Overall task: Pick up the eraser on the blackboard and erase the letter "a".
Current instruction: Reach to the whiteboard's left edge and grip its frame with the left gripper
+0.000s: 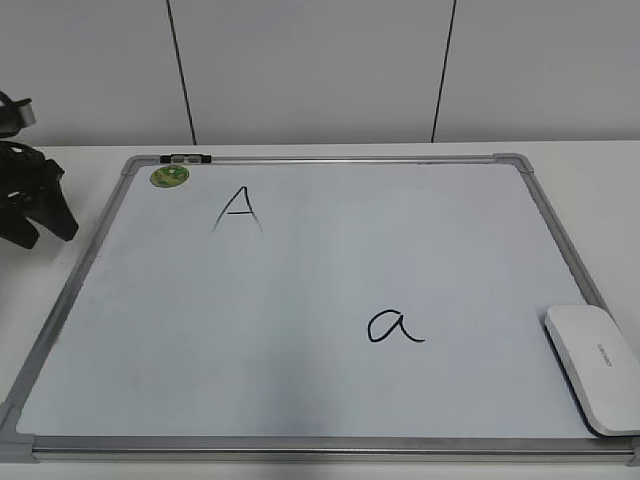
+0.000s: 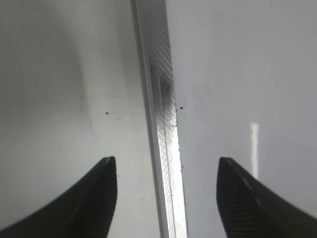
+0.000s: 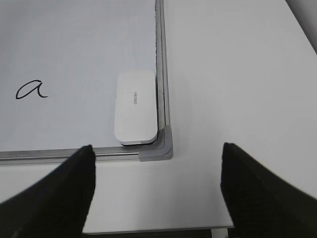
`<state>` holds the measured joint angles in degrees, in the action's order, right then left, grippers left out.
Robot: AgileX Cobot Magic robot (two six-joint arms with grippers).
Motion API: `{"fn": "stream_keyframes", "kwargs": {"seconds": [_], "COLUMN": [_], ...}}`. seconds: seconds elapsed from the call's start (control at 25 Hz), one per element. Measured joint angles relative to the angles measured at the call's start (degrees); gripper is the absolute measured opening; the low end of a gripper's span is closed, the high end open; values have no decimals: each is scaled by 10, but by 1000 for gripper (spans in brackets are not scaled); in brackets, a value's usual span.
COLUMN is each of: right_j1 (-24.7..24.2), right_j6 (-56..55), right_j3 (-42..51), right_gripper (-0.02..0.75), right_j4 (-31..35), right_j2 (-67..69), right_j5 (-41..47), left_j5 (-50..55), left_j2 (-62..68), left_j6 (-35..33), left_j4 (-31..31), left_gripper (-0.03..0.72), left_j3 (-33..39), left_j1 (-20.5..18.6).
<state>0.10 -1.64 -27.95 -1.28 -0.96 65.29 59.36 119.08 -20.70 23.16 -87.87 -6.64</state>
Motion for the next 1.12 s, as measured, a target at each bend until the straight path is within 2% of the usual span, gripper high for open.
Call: {"fn": "stream_keyframes", "kwargs": {"seconds": [0.6, 0.8, 1.12], "right_j1": [0, 0, 0], "right_j6": [0, 0, 0], "right_j3": [0, 0, 0], "right_gripper": [587, 587, 587], "right_j4": [0, 0, 0], "right_j2": [0, 0, 0], "right_j5": [0, 0, 0], "left_j5": [-7, -12, 8], "left_j2": [52, 60, 94], "left_j6": [-18, -20, -20], "left_j4": [35, 35, 37], "left_gripper": [334, 319, 283], "left_j3": [-13, -15, -62], "left_j1": [-8, -8, -8]}}
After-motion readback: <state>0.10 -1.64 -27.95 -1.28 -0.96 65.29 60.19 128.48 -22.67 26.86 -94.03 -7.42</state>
